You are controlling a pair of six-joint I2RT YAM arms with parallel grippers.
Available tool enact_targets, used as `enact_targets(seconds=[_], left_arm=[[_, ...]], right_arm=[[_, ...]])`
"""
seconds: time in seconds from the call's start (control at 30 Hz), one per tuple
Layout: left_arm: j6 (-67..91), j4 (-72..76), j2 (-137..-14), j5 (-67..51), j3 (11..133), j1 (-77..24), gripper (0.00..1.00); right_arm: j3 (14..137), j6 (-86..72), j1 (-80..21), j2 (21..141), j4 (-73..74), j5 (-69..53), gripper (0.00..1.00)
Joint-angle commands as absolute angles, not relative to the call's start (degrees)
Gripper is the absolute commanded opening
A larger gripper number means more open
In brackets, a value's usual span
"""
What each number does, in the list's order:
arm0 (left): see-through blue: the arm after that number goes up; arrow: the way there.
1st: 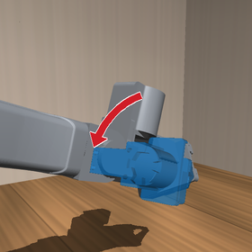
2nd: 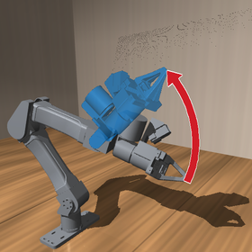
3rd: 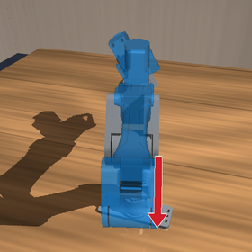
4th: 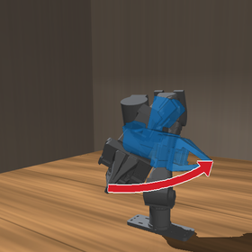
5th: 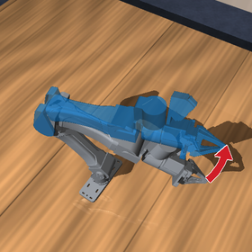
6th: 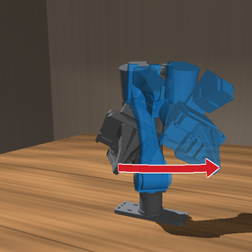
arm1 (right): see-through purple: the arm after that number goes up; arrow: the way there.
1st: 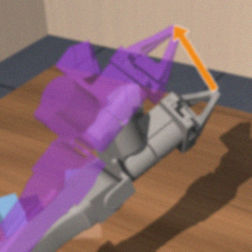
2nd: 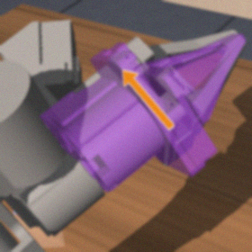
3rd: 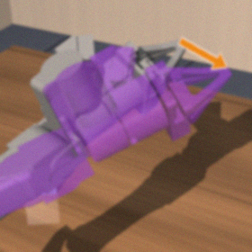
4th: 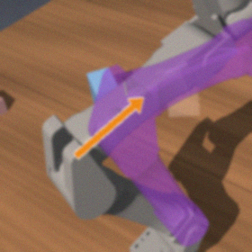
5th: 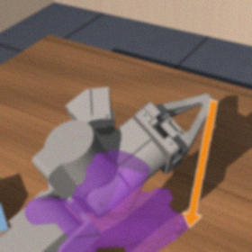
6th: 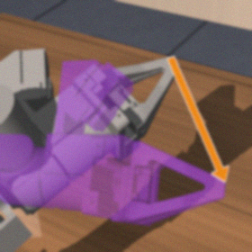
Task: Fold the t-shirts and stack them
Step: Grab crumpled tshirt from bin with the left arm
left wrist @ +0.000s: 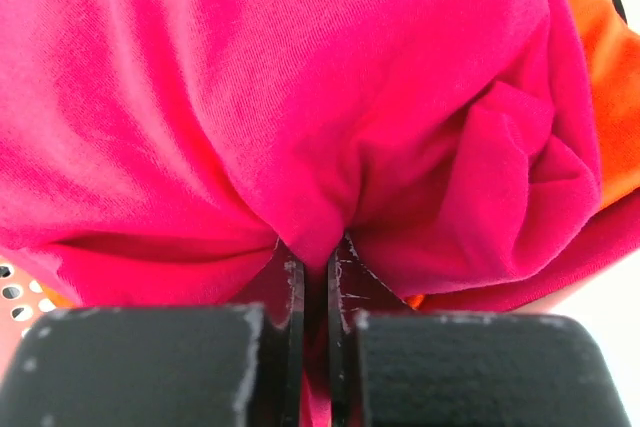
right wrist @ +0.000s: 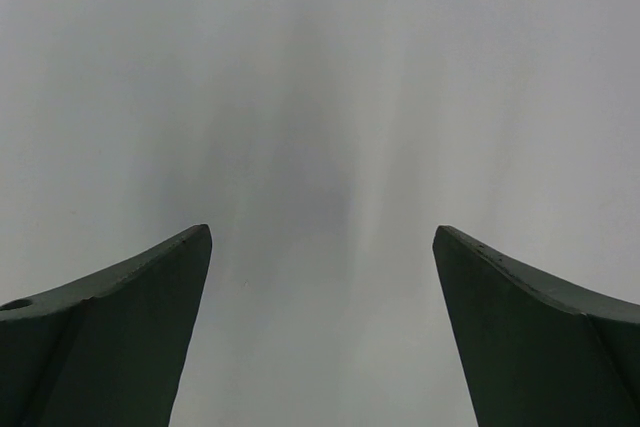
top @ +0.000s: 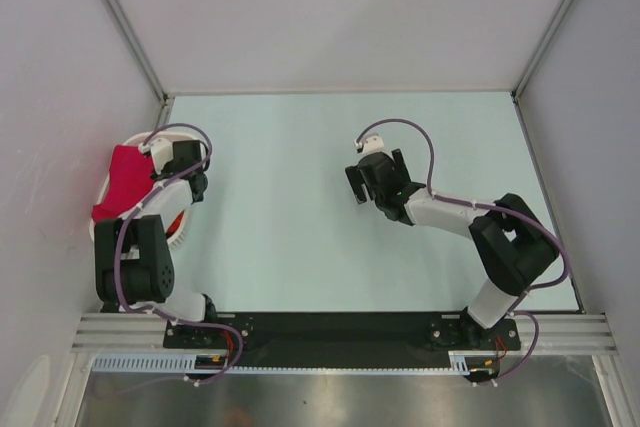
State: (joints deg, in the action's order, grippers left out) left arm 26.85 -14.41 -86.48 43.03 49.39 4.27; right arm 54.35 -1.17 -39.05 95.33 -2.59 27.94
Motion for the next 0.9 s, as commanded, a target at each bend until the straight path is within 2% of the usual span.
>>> enact_targets(seconds=[0.0,0.23,0.37,0.5,0.67,0.87], left_arm=[[28.47,-16.09,-88.25,37.71,49.40,6.50,0.00],[32.16,-13.27,-69.29,37.17,41.24,5.72,0.00],[32.87,-13.01,-54.36,42.09,38.67,-1.90,0.00],[31.21,-12.31,-46.51,44.13,39.19,-7.90,0.00],[26.37,-9.85,-48.07,36.84,43.76,-12.56,0.00],[23.29,-6.24,-63.96,28.93,51.32,-21.43,0.00]], right_arm=[[57.04,-0.53,-39.29,95.89,-4.22,27.60,1.00],[56.95,-0.97,-39.38,96.24,-4.13,27.25,1.00],[56.95,-1.23,-39.55,96.24,-4.04,27.60,1.00],[56.43,-1.49,-39.73,95.45,-4.22,28.30,1.00],[55.20,-1.85,-39.55,93.52,-4.83,32.42,1.00],[54.67,-3.34,-35.26,89.66,-3.96,36.91,1.00]])
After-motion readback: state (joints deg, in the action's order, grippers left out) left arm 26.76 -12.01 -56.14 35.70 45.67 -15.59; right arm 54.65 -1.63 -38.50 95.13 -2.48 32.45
